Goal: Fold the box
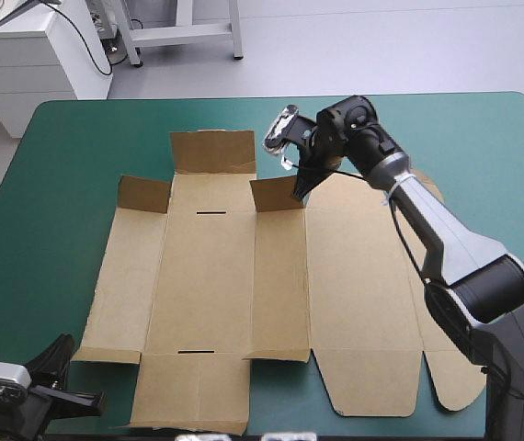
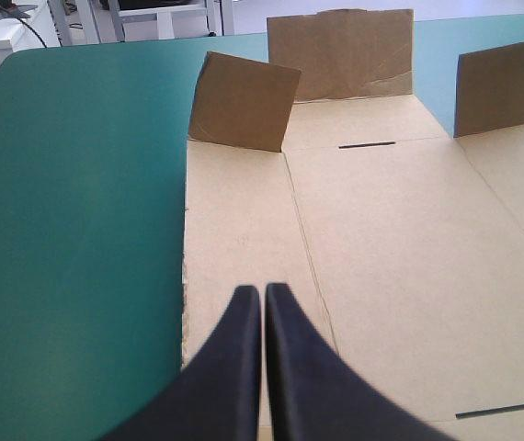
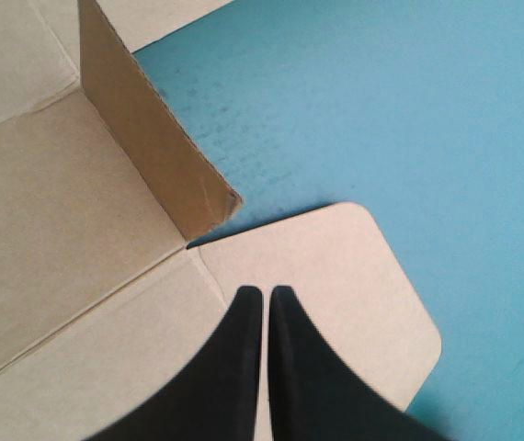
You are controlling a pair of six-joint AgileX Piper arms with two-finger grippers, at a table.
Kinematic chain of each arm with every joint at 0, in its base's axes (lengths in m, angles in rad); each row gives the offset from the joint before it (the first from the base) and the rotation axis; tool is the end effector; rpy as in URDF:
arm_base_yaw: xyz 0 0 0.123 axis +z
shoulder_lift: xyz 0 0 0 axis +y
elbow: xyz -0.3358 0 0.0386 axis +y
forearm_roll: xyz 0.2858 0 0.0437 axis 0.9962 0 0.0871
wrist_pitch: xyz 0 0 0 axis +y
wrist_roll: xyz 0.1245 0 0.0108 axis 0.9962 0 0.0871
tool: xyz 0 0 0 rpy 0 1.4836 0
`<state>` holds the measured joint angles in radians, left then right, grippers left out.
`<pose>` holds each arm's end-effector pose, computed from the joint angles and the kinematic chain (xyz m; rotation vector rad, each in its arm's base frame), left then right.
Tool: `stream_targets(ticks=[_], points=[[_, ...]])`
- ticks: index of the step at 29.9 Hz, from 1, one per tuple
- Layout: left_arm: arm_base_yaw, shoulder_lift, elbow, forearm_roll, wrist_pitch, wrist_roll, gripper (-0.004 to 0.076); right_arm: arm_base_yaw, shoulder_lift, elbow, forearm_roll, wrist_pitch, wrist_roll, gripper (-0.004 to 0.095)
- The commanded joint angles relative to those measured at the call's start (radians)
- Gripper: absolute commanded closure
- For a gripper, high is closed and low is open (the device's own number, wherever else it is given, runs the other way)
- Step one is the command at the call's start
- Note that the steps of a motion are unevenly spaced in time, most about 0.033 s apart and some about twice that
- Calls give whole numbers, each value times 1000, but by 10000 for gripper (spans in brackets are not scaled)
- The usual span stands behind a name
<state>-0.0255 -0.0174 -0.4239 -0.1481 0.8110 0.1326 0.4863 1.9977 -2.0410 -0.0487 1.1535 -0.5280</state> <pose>0.0225 -0.0140 0.2833 0.1262 1.8429 -0.0957 0.4648 0.2394 0.3621 -1.2680 2.2628 -0.0801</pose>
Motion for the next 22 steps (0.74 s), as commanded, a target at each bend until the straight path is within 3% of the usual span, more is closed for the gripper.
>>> stream_targets(ticks=[1, 6, 14, 22], points=[[-3, 10, -45, -32, -66, -8, 731, -68, -103, -30, 89, 38, 75, 908], [-3, 101, -121, 5, -37, -8, 731, -144, -187, 60, 237, 87, 139, 908], [-3, 299, -264, 171, -16, -8, 731, -203, -439, 463, 237, -70, 214, 909], [-3, 599, -400, 295, 174, -8, 731, -268, -688, 806, 303, -160, 203, 910]])
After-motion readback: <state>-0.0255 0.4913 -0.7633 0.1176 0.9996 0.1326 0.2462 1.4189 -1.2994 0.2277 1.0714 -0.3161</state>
